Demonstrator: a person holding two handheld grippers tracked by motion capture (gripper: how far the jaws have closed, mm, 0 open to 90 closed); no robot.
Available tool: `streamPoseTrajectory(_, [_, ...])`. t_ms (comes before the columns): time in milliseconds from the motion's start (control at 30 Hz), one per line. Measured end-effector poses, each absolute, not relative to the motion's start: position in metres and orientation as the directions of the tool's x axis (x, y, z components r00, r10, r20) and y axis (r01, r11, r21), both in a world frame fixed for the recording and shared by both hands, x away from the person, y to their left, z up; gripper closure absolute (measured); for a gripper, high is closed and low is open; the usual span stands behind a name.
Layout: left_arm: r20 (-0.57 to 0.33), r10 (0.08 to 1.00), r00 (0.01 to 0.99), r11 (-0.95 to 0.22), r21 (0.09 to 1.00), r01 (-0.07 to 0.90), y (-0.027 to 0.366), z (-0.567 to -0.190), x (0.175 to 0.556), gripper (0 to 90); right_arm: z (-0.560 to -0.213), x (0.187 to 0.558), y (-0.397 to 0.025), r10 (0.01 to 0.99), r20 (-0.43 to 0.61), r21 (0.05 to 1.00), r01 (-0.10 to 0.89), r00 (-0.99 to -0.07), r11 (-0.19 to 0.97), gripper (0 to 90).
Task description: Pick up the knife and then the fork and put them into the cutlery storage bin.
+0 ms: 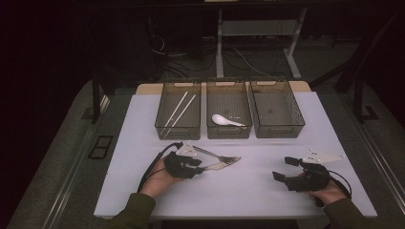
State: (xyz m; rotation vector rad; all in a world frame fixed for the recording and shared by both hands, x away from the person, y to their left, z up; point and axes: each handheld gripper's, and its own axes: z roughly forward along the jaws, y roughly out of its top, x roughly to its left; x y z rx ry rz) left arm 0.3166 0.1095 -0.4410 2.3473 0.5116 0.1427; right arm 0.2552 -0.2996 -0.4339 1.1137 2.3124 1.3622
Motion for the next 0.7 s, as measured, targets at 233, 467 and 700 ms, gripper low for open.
streamPoseTrajectory(233, [-0.032,0.392,0.919,-0.667,0.679,0.308,0.1082,-0.4454,0.3155,68.6,-0.4338,0.2552,-0.2997,0.712,0.171,0.825,0.494,-0.681,0.275,20.5])
streamPoseTrajectory(467, [-0.03,0.364,0.931,-0.675,0.68,0.287,0.1089,-0.446,0.3155,77.2,-0.4338,0.2551,-0.2996,0.711,0.173,0.825,0.495,-0.682,0.273,20.5])
streamPoseTrajectory(700, [-0.027,0.365,0.931,-0.68,0.676,0.286,0.108,-0.4454,0.3147,78.9,-0.4337,0.2552,-0.2996,0.71,0.172,0.826,0.493,-0.683,0.274,20.5])
